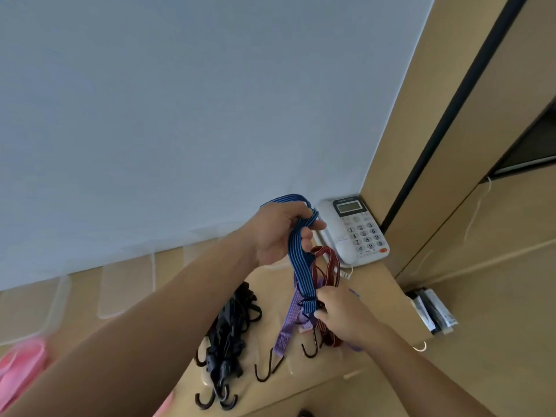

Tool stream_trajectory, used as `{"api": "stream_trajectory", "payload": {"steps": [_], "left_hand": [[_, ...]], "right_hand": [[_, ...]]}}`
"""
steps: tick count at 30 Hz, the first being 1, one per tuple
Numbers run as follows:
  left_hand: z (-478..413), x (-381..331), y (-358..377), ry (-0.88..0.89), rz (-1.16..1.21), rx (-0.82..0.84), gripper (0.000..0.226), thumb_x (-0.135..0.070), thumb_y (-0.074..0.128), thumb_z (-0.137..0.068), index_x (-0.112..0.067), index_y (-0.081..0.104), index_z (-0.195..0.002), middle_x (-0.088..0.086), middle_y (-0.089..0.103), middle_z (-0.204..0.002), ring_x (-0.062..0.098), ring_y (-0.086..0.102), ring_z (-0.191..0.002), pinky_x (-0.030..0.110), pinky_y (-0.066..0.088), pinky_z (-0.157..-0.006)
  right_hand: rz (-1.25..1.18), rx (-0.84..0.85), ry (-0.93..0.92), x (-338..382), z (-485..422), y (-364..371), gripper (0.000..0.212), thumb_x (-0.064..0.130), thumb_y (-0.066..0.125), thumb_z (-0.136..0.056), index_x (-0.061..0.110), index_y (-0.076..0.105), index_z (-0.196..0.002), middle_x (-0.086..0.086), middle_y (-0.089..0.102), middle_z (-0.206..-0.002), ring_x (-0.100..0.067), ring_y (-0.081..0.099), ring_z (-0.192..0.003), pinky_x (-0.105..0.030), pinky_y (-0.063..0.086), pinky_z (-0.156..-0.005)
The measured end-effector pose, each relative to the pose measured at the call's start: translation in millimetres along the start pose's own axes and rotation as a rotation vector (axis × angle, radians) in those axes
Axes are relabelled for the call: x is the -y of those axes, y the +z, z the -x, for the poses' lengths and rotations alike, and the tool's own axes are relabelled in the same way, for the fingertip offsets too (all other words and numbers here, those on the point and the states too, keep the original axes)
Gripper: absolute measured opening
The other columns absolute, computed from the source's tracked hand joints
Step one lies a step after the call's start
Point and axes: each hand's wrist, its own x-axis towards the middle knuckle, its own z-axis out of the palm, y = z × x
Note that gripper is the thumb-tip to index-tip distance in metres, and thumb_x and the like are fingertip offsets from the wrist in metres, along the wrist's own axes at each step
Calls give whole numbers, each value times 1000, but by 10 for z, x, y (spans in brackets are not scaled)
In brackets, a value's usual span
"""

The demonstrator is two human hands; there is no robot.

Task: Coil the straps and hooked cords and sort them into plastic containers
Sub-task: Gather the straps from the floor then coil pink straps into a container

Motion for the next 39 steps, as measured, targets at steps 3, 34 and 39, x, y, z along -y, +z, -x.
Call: {"api": "stream_trajectory", "payload": {"steps": [3, 34, 39], "left_hand": [[7, -130, 51, -20, -41, 31, 8, -4, 44, -98, -5, 47, -91, 18, 63, -83, 11, 43, -40, 20, 43, -40], [-235, 368, 18, 86, 16, -213, 10, -7, 51, -98, -1, 57, -94, 15, 59, -84, 17, 49, -47, 29, 44, -46], [-159, 325, 167, -30, -79, -159, 15, -9, 53, -96, -1, 61, -86, 18, 57, -84, 17, 46, -46, 27, 43, -44]], "right_hand": [[-75, -30, 1, -7, -11, -47, 10, 16, 56, -91, 17, 63, -98, 2, 63, -88, -17, 59, -82, -31, 35, -64], [342, -177, -443, 136, -11, -194, 23, 31, 57, -89, 19, 75, -80, 7, 61, -83, -16, 50, -84, -36, 48, -77], [360, -56, -313, 247, -43, -251, 20, 31, 55, -90, 15, 66, -84, 4, 61, -96, -19, 48, -101, -37, 42, -87]]}}
